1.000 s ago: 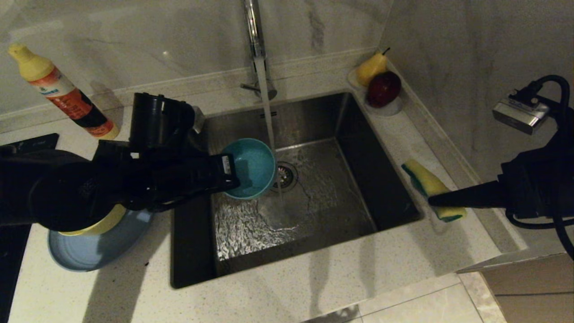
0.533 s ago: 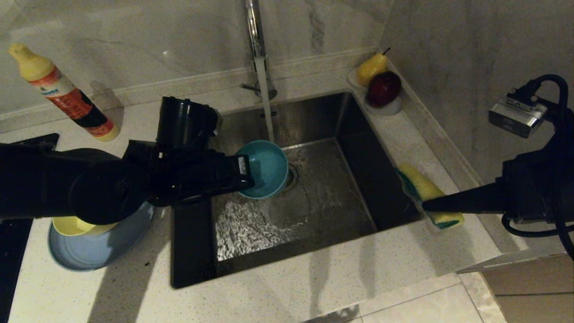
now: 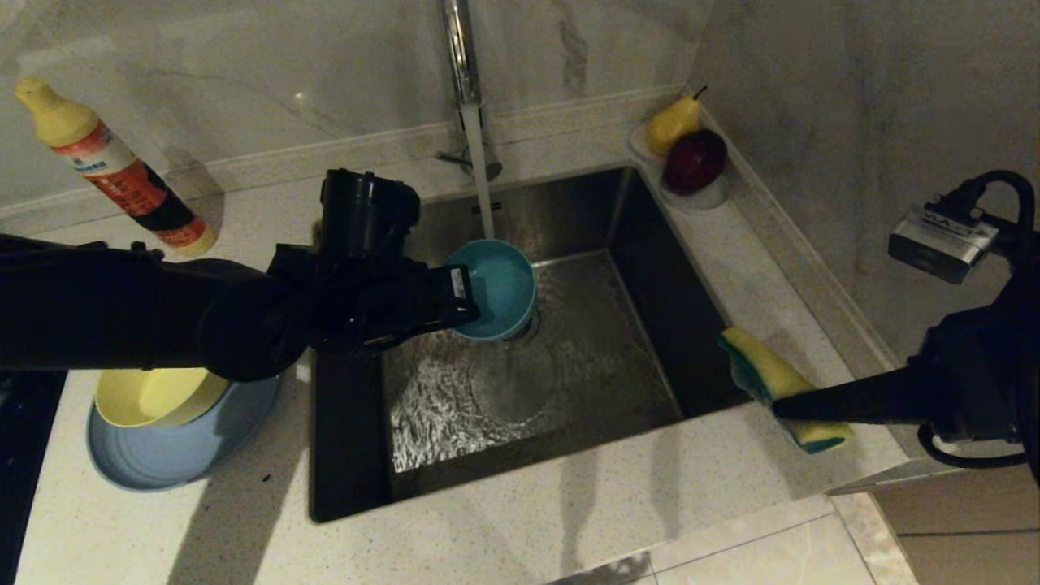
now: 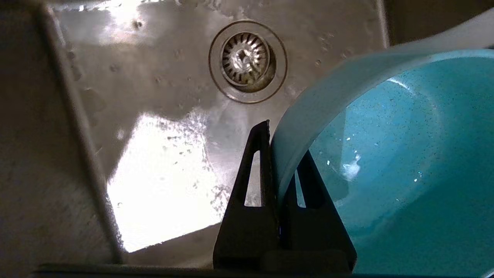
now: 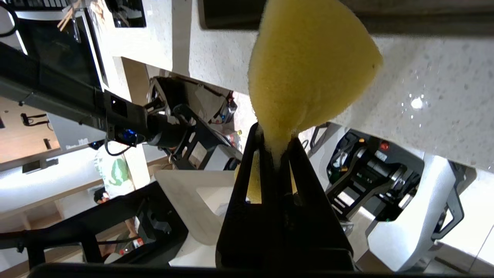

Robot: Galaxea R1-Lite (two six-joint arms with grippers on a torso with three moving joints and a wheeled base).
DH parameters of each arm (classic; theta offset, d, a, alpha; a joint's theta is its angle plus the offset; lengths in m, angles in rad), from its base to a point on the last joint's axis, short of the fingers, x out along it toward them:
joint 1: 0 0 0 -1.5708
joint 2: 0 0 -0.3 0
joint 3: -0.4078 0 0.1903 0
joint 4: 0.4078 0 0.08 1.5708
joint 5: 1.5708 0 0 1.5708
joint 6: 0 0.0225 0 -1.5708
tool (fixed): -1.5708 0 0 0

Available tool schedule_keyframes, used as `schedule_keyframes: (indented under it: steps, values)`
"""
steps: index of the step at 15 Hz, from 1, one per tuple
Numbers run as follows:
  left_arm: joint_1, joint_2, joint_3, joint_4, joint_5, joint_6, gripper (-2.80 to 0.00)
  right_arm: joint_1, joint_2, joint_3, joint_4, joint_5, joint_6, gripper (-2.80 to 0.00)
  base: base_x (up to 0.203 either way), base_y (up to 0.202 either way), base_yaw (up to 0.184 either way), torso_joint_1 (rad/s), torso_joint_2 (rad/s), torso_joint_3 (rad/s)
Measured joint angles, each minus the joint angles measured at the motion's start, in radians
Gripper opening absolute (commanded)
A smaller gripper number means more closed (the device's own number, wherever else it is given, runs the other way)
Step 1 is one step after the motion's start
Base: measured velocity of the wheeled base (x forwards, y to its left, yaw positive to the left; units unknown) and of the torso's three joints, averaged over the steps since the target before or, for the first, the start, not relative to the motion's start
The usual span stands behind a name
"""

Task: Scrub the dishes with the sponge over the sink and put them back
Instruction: Wash the bowl

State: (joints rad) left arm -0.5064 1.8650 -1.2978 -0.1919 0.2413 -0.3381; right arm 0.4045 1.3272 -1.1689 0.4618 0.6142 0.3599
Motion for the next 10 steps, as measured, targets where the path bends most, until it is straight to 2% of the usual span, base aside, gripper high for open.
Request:
schedule_keyframes:
  steps: [6,10]
  values:
    - [0.02,0.049,-0.064,0.0,0.001,-0.015,-2.8,0.001,-0.011,0.025,0.0,0.02,-0.002,-2.8,0.0,0.0,0.0,0.0,0.0,0.0]
    - [0.036,0.059,-0.066,0.004,0.0,-0.027,-2.8,0.006,-0.017,0.028,-0.001,0.029,-0.003,-2.8,0.0,0.0,0.0,0.0,0.0,0.0]
